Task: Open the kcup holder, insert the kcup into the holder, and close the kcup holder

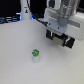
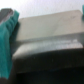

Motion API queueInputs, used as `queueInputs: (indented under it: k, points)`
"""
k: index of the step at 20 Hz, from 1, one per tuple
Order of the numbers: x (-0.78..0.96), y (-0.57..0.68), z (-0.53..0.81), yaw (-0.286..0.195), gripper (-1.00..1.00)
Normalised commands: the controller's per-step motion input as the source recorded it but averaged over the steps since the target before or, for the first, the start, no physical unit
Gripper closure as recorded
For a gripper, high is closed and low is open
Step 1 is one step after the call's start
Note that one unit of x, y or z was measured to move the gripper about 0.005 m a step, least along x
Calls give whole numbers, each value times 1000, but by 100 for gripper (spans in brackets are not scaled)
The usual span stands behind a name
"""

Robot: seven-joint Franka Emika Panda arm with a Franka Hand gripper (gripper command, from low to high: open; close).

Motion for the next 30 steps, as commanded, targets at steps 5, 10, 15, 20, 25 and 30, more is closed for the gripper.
queueInputs:
  k: [5, 10, 15, 20, 25, 30]
  points:
    - [422, -127, 212, -93, -100]
    - [414, -368, 283, -166, -100]
    - [363, -493, 284, -199, -100]
    - [296, -559, 168, -227, -100]
    - [238, -527, 74, -235, -100]
    - [243, -515, 3, -231, -100]
